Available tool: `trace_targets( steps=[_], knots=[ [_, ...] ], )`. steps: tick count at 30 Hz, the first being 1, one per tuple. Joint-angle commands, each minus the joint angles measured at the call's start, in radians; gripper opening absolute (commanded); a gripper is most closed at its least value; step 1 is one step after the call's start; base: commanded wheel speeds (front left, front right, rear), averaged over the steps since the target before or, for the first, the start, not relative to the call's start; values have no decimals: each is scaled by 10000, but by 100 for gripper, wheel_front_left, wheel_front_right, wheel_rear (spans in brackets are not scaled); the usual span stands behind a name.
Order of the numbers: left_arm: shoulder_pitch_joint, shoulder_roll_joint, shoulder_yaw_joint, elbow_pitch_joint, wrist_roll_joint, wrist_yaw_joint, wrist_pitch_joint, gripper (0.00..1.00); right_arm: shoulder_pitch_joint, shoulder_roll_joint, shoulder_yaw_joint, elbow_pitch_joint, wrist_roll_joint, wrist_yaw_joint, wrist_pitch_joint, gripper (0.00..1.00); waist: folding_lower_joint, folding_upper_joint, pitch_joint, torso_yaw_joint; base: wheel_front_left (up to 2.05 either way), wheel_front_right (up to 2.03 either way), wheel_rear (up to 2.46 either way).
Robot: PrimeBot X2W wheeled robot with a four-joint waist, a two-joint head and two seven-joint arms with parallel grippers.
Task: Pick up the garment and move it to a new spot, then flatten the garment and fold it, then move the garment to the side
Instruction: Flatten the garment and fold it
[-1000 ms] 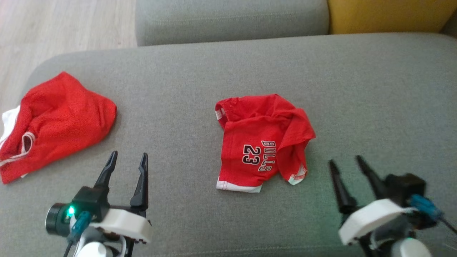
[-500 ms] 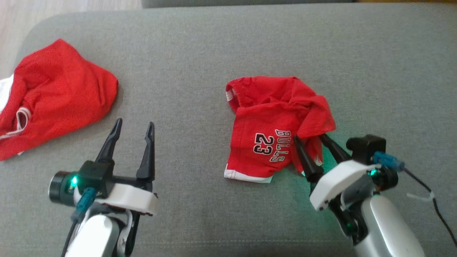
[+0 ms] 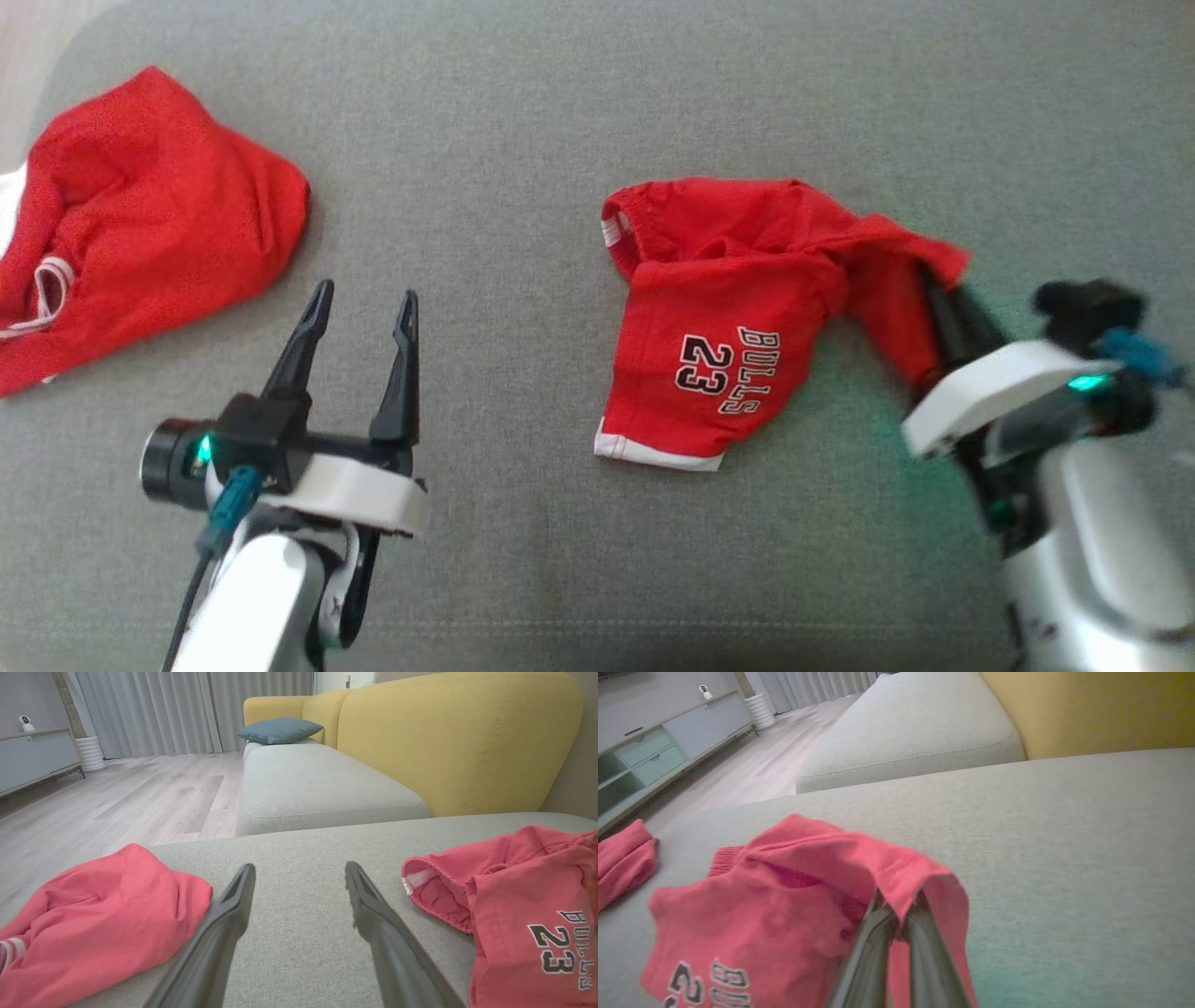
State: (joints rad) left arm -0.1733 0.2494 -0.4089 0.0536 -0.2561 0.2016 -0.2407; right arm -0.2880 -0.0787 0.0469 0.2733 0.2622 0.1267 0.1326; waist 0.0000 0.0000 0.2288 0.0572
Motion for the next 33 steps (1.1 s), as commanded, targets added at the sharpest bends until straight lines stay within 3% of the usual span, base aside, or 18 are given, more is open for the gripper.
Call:
trace_targets(
  steps=[1, 8, 9, 10, 11, 16, 20, 25, 33],
  knots=[
    [-531, 109, 336, -290, 104, -6, -127, 100, -475, -195, 55, -255, -29, 40, 40, 0, 0, 0, 77, 37, 0, 0, 0],
    [-840, 2, 282, -173, 132, -92, -169, 100, -1260, -1224, -563, 1014, 379, 40, 22, 0, 0, 0, 402, 145, 0, 0, 0],
    [-865, -3, 288, -155, 135, -97, -174, 100, -1354, -1285, -592, 1215, 448, 40, -49, 24, 0, 0, 427, 146, 0, 0, 0],
    [-880, -4, 300, -140, 138, -96, -178, 100, -1434, -1337, -624, 1416, 494, 40, -130, 82, 0, 0, 445, 138, 0, 0, 0],
    [-888, -6, 313, -127, 139, -92, -182, 100, -1490, -1388, -627, 1627, 518, 40, -170, 100, 0, 0, 459, 129, 0, 0, 0],
    [-835, -13, 353, -77, 129, -84, -195, 100, -1369, -1627, -574, 2235, 518, 40, -453, 100, 0, 0, 391, 66, 0, 0, 0],
    [-695, 4, 408, -58, 107, -47, -201, 100, -723, -1763, -572, 1838, 397, 40, -781, 100, 0, 0, 193, -53, 0, 0, 0],
    [-431, 80, 518, -58, 44, 21, -204, 100, 392, -1705, -764, 316, 60, 40, -1204, 100, 0, 0, -132, -251, 0, 0, 0],
    [-8, 191, 624, -63, -59, 147, -205, 100, 1641, -933, -357, -2937, -656, 40, -1118, 100, 0, 0, -676, -407, 0, 0, 0]
  ],
)
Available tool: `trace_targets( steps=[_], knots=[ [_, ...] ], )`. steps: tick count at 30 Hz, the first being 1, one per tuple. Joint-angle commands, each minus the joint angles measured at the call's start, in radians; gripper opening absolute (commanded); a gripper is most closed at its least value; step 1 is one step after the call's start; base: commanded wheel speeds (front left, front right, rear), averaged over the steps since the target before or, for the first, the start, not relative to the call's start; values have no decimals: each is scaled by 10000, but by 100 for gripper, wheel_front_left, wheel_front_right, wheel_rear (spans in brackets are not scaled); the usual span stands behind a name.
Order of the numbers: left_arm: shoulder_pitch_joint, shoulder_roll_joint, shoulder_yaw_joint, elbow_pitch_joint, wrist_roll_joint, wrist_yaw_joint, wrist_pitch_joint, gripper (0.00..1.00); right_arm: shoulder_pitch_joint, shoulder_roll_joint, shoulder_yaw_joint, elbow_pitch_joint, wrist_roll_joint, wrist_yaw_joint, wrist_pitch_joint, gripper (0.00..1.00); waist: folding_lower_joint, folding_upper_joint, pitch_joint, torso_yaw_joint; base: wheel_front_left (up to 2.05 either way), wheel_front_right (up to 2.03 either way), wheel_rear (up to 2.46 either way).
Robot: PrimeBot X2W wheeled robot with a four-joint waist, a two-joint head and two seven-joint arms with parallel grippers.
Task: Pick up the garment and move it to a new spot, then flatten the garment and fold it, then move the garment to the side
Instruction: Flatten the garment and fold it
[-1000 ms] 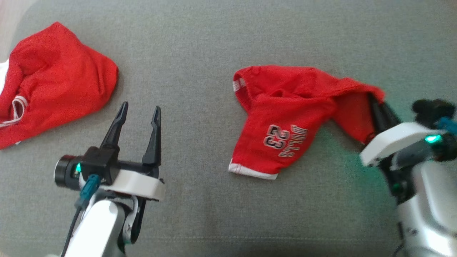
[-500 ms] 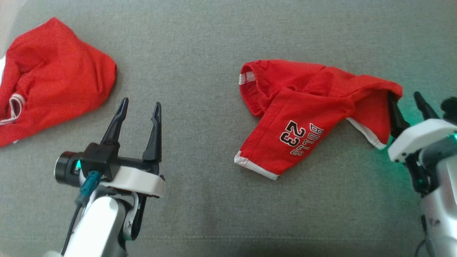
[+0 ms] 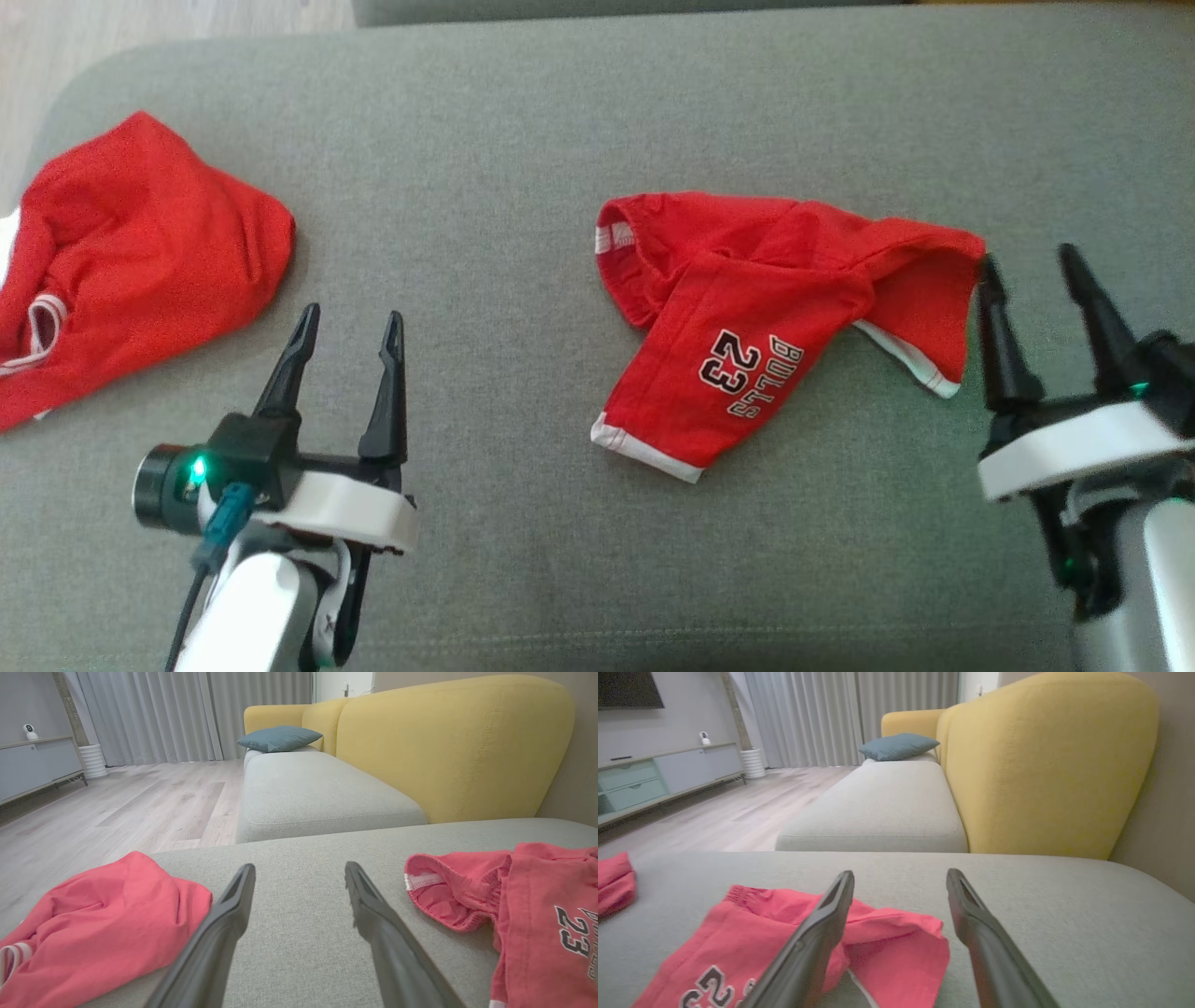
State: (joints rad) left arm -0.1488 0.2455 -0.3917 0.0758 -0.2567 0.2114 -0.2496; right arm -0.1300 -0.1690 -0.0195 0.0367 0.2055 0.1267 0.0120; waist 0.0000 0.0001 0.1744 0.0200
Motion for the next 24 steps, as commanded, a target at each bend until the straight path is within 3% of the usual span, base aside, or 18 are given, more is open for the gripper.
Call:
trace_targets(
  steps=[1, 10, 24],
  knots=[
    [-209, 239, 452, -285, -64, 64, -112, 100, 177, 48, 437, -849, -144, 40, 171, 100, 0, -1, -192, -39, 0, 0, 0],
    [108, 291, 426, -321, -131, 207, 0, 100, 1066, 564, 990, -2006, -236, 40, 710, 100, 0, -1, -539, -51, 0, 0, 0],
    [236, 376, 341, -438, -171, 338, 143, 100, 1323, 625, 989, -2181, -187, 40, 992, 100, 0, -1, -605, -70, 0, 0, 0]
  ],
)
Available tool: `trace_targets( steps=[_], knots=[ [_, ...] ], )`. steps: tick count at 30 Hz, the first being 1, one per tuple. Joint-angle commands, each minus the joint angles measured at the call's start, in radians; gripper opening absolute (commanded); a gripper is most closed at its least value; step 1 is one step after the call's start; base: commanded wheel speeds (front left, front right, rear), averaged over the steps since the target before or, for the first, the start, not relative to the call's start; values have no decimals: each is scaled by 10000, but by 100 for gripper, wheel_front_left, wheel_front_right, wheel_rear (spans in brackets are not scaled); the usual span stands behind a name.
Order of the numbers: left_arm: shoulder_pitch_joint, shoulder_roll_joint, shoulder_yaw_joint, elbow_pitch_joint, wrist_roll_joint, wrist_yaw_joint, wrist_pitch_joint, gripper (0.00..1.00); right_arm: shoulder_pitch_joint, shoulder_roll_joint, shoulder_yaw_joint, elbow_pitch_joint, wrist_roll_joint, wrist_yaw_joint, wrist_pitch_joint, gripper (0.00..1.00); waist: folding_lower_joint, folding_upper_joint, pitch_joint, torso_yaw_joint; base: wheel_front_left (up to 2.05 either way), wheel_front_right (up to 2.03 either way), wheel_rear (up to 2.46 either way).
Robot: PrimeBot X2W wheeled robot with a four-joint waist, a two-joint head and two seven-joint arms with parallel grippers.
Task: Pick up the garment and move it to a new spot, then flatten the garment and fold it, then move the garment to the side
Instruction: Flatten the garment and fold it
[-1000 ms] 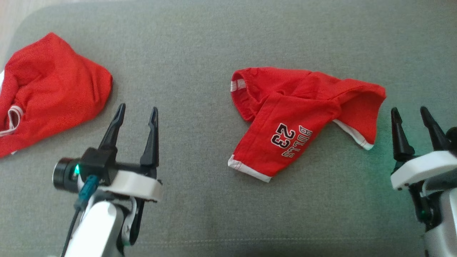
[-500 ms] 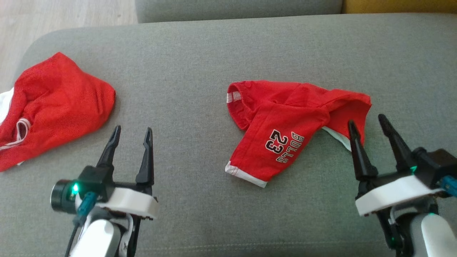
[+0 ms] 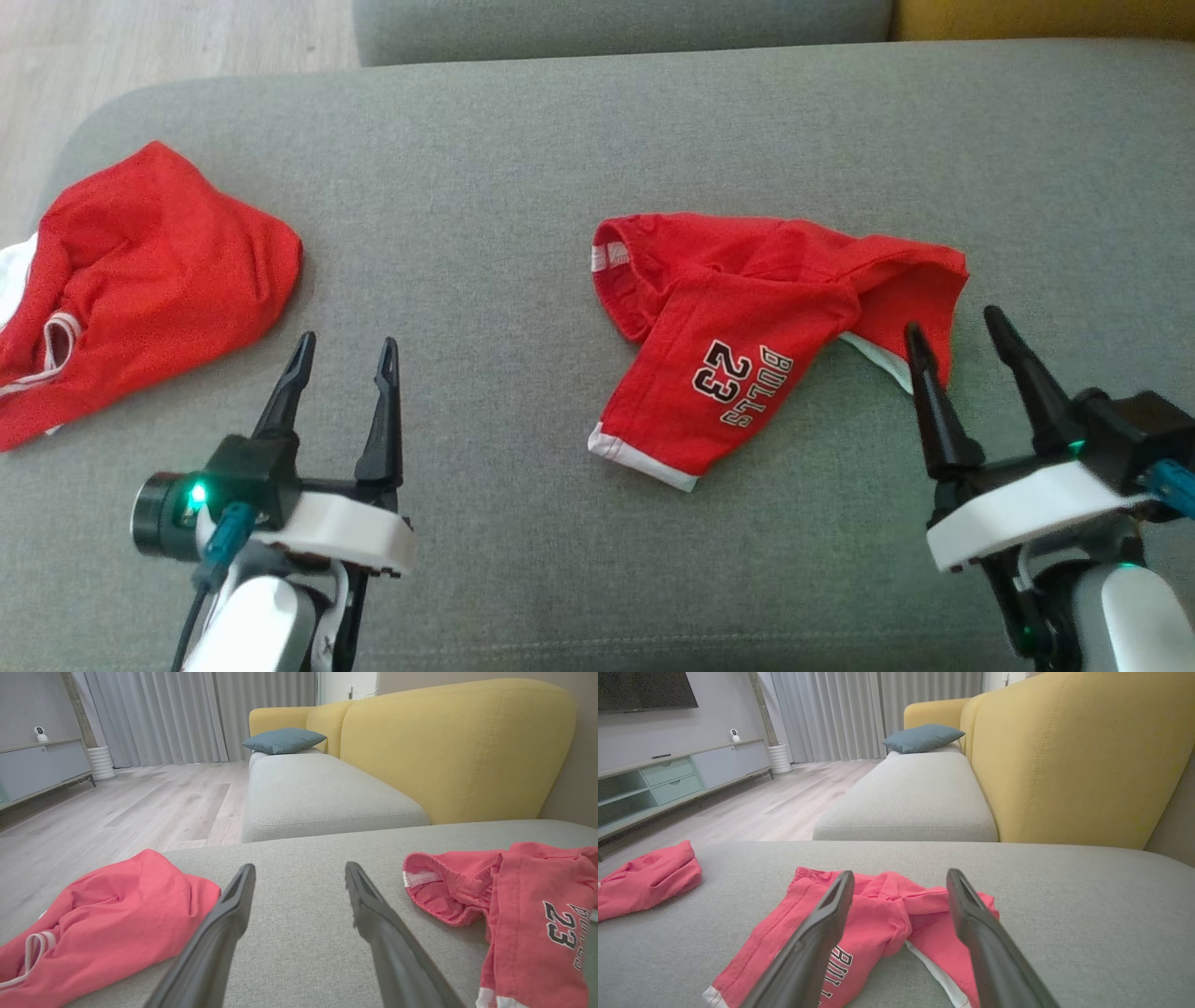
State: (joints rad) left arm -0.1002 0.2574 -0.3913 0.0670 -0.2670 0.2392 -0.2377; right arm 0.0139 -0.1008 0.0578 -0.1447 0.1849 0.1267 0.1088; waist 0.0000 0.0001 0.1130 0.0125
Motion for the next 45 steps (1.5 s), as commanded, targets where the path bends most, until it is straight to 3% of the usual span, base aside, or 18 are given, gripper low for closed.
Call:
trace_targets(
  steps=[1, 7, 15, 26, 27, 28, 29, 36, 45],
  knots=[
    [-266, 260, 329, -360, -67, 63, 24, 100, -141, -115, 282, -339, 50, 40, 91, 100, 0, -1, 26, 9, 0, 0, 0],
    [-643, 236, 263, -509, -2, 64, 25, 100, -1024, -996, 1194, 116, 609, 40, 1112, 100, 0, -1, 596, 127, 0, 0, 0],
    [-1369, 23, 89, -369, 94, -88, -82, 100, -3246, -2378, 3257, 993, 1533, 40, 2561, 100, 0, -1, 1429, 521, 0, 0, 0],
    [-1808, -267, 4, -31, 126, -237, -203, 100, -5426, -3373, 5346, 2180, 2412, 40, 3607, 100, 0, -1, 1872, 883, 0, 0, 0],
    [-1822, -281, 10, -6, 128, -249, -210, 100, -5542, -3437, 5505, 2247, 2554, 40, 3697, 97, 0, -1, 1885, 897, 0, 0, 0],
    [-1833, -291, 19, 16, 130, -260, -215, 100, -5646, -3506, 5631, 2292, 2672, 40, 3761, 53, 0, -1, 1900, 905, 0, 0, 0],
    [-1840, -299, 31, 34, 133, -266, -219, 100, -5719, -3554, 5697, 2312, 2774, 40, 3758, 0, 0, -1, 1911, 905, 0, 0, 0],
    [-1725, -325, 147, 136, 143, -256, -235, 100, -5223, -3561, 5063, 1975, 3261, 40, 2974, 0, 0, -1, 1738, 768, 0, 0, 0],
    [-1504, -305, 215, 90, 180, -298, -239, 100, -2976, -2267, 1105, 1898, 3624, 40, 1517, 0, 0, -1, 1364, 439, 0, 0, 0]
  ],
)
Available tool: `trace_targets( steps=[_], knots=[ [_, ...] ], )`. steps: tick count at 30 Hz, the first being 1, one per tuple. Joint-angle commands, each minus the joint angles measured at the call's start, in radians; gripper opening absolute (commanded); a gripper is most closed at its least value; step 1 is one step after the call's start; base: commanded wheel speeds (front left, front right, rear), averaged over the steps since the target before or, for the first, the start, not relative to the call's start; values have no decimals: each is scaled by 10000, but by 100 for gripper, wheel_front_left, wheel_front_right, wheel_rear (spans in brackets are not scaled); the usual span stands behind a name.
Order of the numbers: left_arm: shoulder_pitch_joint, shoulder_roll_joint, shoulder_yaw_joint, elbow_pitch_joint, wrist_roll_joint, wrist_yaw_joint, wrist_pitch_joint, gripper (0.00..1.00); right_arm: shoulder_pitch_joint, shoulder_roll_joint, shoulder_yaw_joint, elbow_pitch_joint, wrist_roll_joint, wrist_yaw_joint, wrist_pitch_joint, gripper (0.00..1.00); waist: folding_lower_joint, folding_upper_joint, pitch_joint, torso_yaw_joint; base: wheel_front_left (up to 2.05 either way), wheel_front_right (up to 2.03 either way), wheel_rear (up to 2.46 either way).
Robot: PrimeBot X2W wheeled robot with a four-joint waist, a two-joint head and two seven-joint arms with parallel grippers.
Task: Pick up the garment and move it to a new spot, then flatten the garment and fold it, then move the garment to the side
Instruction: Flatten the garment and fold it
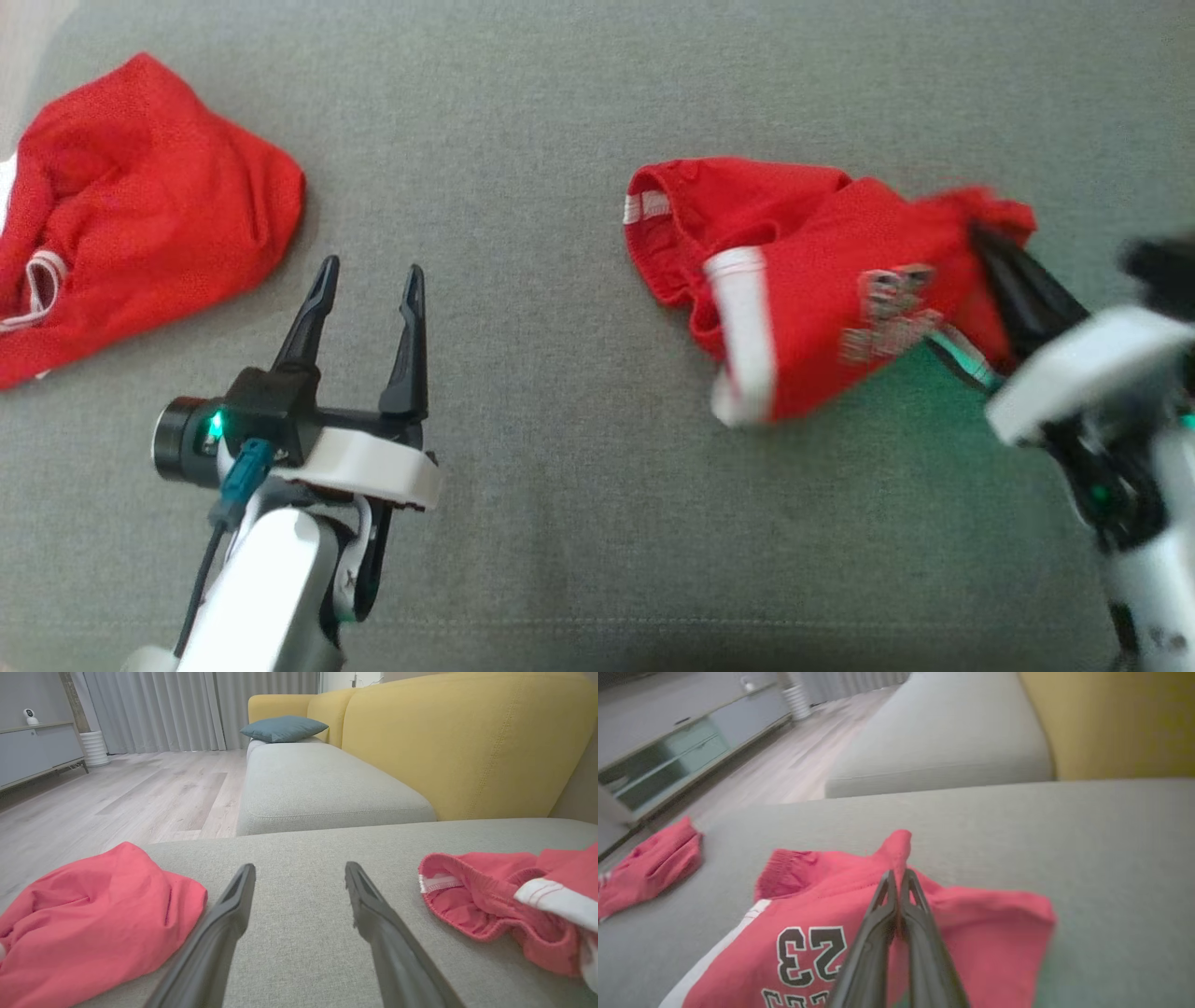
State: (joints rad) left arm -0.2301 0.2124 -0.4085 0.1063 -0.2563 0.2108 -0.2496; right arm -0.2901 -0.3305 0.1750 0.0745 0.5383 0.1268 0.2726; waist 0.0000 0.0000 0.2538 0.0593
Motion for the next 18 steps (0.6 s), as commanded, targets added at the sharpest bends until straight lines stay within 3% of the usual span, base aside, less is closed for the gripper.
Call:
trace_targets(
  steps=[1, 5, 9, 10, 11, 12, 18],
  knots=[
    [-193, 145, 386, -310, 77, -19, -120, 100, 325, 224, -586, -208, 111, 39, -228, 0, 0, 0, -63, -42, 0, 0, 0],
    [-161, 162, 401, -353, 89, -42, -121, 100, 1169, 1103, -2533, 205, 7, 39, -590, 0, 0, 0, -85, -87, 0, 0, 0],
    [-125, 209, 432, -382, 102, -43, -121, 100, 1541, 1942, -3839, 490, -475, 39, -828, 0, 0, 0, -54, -170, 0, 0, 0],
    [-121, 219, 440, -388, 104, -39, -121, 100, 1546, 2097, -4118, 529, -594, 39, -956, 9, 0, 0, -42, -191, 0, 0, 0],
    [-118, 226, 447, -393, 105, -37, -121, 100, 1543, 2186, -4327, 566, -805, 39, -1089, 47, 0, 0, -39, -205, 0, 0, 0],
    [-114, 233, 453, -395, 106, -37, -121, 100, 1549, 2240, -4446, 574, -1078, 39, -1203, 100, 0, 0, -43, -220, 0, 0, 0],
    [-20, 259, 492, -410, 103, -2, -121, 100, 1520, 2343, -4326, -349, -2507, 39, -2239, 100, 0, 0, -218, -271, 0, 0, 0]
  ],
)
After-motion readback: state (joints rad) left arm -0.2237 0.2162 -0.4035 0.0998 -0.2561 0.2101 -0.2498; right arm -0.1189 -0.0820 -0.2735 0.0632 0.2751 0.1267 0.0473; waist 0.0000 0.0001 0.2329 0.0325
